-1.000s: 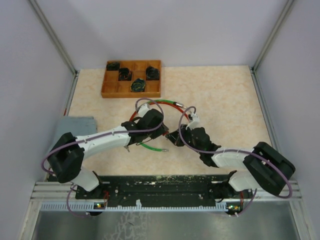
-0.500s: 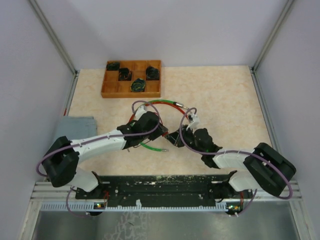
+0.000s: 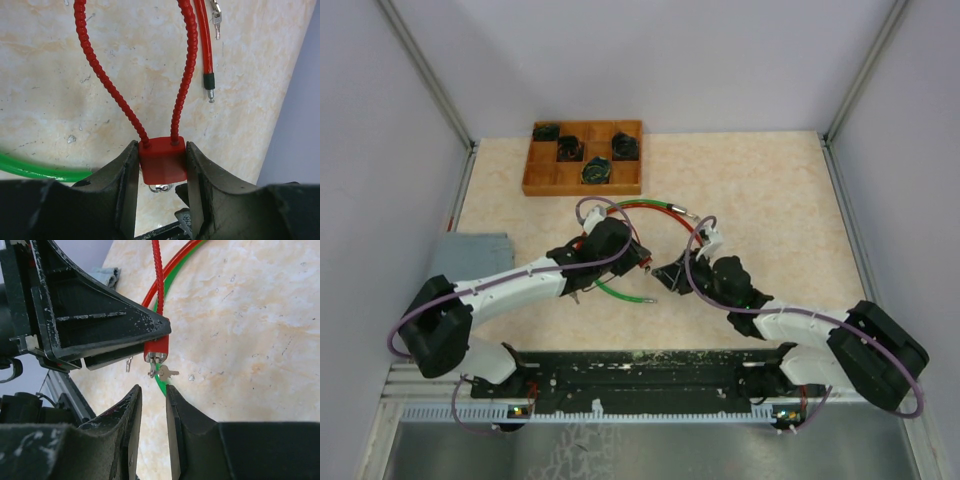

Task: Unlock with the key
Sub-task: Unlock the lock.

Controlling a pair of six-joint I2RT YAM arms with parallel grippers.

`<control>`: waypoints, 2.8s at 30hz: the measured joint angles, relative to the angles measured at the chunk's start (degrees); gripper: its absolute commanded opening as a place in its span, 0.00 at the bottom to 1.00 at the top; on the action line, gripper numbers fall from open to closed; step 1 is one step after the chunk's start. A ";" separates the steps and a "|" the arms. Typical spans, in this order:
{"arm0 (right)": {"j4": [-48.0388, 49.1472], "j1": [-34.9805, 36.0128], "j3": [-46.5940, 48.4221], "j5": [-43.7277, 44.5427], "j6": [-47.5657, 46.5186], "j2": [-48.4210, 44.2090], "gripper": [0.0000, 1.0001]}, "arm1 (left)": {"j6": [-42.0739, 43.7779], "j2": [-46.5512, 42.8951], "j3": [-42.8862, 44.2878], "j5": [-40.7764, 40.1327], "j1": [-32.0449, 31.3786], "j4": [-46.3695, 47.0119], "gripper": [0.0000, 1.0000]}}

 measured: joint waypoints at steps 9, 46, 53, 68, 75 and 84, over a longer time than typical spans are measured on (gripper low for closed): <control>1.40 0.00 0.11 -1.40 -0.09 3.63 0.24 | 0.07 -0.35 0.00 1.07 0.13 0.42 0.00; 38.80 -5.68 -4.61 -13.38 24.26 21.09 0.00 | 3.72 -12.39 -22.21 7.85 0.57 33.29 0.00; 45.20 -6.43 -4.44 -18.78 32.92 25.38 0.00 | 7.98 -13.88 -30.23 11.04 0.87 50.01 0.00; 46.88 -6.56 -3.39 -22.23 41.77 27.06 0.11 | 14.78 -13.33 -37.55 16.26 1.79 69.40 0.00; 45.68 -7.28 -3.37 -23.58 38.84 23.54 0.27 | 15.06 -14.19 -38.23 17.09 1.81 72.50 0.00; 19.85 -8.70 -2.10 -19.87 21.05 0.96 0.33 | 16.76 -19.17 -37.31 21.51 4.07 68.74 0.00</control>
